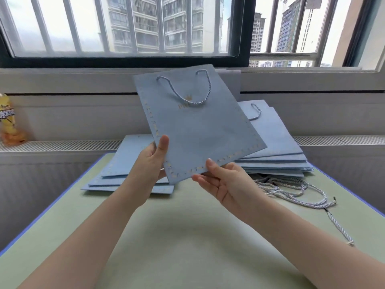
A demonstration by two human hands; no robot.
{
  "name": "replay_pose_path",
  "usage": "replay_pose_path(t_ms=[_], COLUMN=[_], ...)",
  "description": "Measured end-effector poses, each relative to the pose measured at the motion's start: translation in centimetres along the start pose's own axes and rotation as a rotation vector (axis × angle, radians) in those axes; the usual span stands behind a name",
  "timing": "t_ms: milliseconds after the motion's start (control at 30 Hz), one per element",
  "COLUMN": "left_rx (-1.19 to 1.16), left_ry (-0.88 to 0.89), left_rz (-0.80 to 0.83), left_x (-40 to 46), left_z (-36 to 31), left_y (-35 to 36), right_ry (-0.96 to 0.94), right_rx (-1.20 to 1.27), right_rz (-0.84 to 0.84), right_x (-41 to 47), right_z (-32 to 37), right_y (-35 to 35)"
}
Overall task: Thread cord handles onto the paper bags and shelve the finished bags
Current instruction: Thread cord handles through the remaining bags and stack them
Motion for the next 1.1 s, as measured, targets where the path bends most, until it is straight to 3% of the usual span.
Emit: replay_pose_path(t_ms=[100, 200, 300, 467, 633, 900, 1000, 1100], left_rx=[0.279, 0.716, 0.997, 1.128, 1.218, 1.272, 1.273, 1.288], left_ry=[0.039, 0.090, 0.053, -0.106, -0.119, -0.098, -0.087, -0.083], left_rz=[-0.002, -0.017, 0.017, 0.111, 0.149, 0.164, 0.155, 0.138], left_x=[0.0, 0.2, 0.1, 0.3, 0.3, 0.2, 0.2, 0.2], left_z=[0.5, 1.8, 2.8, 3.7, 3.9, 3.8, 3.9, 4.1], left_y=[0.0, -0.5, -0.8, -1.4, -1.4, -1.1, -1.1, -1.5], right_ry=[-0.122, -0.267, -0.370, -0.318, -0.174, -0.007, -0.015, -0.062], right_rx=[0.039, 0.006, -0.045, -0.031, -0.161, 0.081, -0.015, -0.260], right_rz=[-0.083, -0.202, -0.318, -0.430, -0.567, -0.500, -0.512, -0.529], right_x=[0.0, 0.0, 0.2, 1.0, 1.8, 2.6, 2.4, 2.2], right_z=[0.6, 1.6, 2.6, 3.8, 4.7, 4.9, 5.0, 5.0], right_y=[-0.2, -0.6, -1.2, -3.4, -6.1, -7.3, -6.9, -6.5])
Point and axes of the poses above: each hand's wrist, its own x-axis towards the middle knuckle, its own y-axis out of the palm, z = x × y, the point moved 1 cm from there along x, towards the middle knuckle, and after that the axes turned 7 degrees about y, right-handed, at the moved point
